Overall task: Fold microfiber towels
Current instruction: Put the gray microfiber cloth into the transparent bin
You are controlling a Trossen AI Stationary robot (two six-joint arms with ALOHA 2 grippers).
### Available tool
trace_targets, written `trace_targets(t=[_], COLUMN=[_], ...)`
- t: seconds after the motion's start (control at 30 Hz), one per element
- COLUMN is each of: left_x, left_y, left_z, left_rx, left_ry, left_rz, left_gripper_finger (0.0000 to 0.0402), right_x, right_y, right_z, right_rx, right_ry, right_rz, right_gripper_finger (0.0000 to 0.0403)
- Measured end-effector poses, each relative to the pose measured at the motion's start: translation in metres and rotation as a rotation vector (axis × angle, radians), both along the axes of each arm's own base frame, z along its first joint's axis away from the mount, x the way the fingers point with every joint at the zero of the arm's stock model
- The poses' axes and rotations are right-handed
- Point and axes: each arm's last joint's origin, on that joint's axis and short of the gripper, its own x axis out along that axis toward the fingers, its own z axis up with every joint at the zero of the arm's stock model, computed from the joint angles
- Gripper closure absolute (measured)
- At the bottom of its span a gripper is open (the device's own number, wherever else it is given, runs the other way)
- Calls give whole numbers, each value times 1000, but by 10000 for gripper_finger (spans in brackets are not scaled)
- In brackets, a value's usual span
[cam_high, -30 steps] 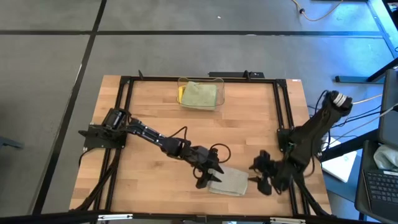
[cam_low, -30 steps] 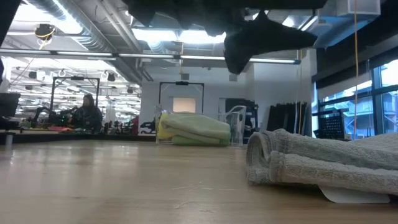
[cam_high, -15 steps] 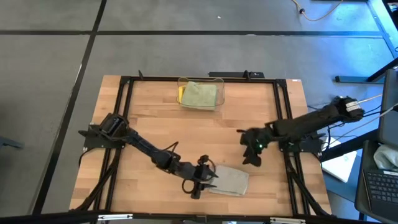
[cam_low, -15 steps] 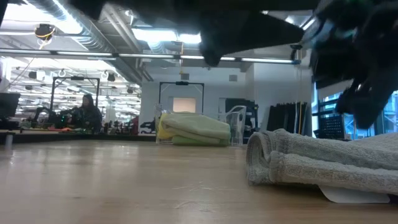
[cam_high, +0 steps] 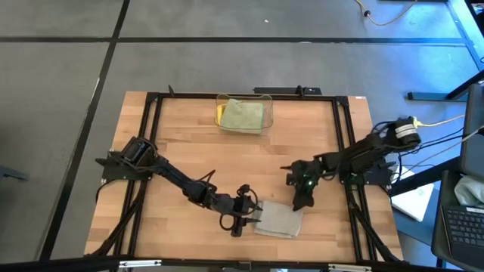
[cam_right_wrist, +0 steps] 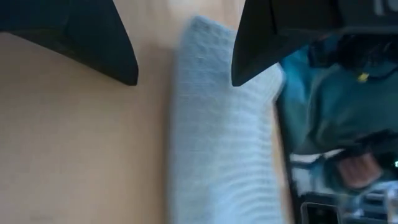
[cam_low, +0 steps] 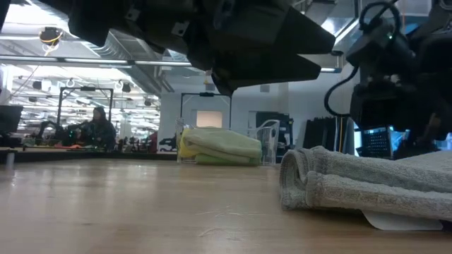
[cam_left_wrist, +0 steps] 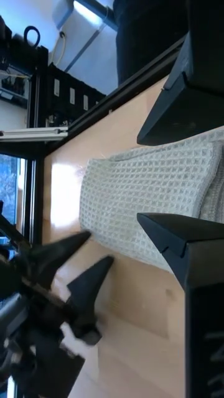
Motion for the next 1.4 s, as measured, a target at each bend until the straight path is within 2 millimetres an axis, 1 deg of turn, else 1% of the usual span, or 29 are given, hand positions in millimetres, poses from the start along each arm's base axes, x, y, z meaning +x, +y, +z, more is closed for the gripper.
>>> trace_targets(t=[0.1,0.27,0.5,0.63,0.8,0.97,1.03,1.13,1.3,1.4], left_x=[0,0,-2,-2,-2,-2,-2,-2,-2,-2], left_y=[0,0,-5,-5,-4,-5,-5,-5,-5,-5], left_z=[0,0,0,1,0,0,0,0,0,0], left_rx=[0,-1,-4,-5,-4,-7,-7,-7,-7,-7], left_ry=[0,-1,-4,-5,-4,-4,-3,-4,-3,-3], left_rz=[-1,-1,-15,-15,-14,-13,-13,-13,-13,-13], left_gripper_finger=[222,222,222,222,222,222,222,222,222,222], right_x=[13,28,40,49,55,58,59,61,60,58], right_y=[11,23,37,47,62,80,87,93,98,100], right_z=[1,3,-3,-1,0,-7,-10,-11,-13,-14], right_rx=[47,43,14,0,-13,-45,-68,-121,-222,-266], right_ry=[-49,-69,-49,-71,-91,-74,-84,-99,-139,-170], right_rz=[46,77,93,98,122,126,135,121,63,77], right_gripper_finger=[140,123,103,102,102,104,115,151,247,304])
